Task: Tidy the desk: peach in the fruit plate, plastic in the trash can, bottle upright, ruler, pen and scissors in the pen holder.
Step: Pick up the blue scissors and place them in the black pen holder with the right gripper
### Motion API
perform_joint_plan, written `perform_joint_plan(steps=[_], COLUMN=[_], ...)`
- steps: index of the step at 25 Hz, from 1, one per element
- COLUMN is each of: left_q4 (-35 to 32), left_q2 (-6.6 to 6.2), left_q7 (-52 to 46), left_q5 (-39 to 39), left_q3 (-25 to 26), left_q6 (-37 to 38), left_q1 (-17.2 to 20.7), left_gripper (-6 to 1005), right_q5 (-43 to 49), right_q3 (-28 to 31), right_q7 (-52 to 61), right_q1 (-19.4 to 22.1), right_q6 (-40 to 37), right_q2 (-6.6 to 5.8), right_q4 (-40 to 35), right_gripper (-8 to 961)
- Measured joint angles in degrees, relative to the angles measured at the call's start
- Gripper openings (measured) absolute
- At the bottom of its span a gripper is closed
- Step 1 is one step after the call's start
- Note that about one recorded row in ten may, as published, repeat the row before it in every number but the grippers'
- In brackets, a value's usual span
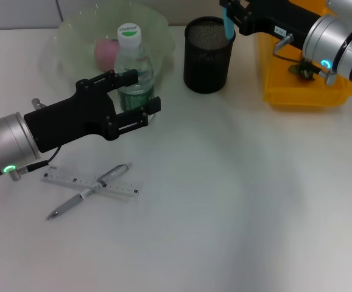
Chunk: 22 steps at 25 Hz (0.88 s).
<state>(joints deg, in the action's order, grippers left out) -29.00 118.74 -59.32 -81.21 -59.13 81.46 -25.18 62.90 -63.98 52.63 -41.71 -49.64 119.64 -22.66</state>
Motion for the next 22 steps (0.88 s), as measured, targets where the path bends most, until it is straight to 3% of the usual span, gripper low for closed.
perform_joint_plan(steps=[22], left_q4=[0.00], left_q2=[-0.05], left_q7=[0.00], left_q5=[0.00], left_q3=[0.23], left_q6=[0.07], left_q1=[-0.22], left_gripper=[738], right_q5=[-0.31], right_q3=[-0.09], right_q7=[-3.78], right_q1=[-0.64], right_q6=[0.72], right_q2=[0.07], right_q4=[1.90], right_gripper=[253])
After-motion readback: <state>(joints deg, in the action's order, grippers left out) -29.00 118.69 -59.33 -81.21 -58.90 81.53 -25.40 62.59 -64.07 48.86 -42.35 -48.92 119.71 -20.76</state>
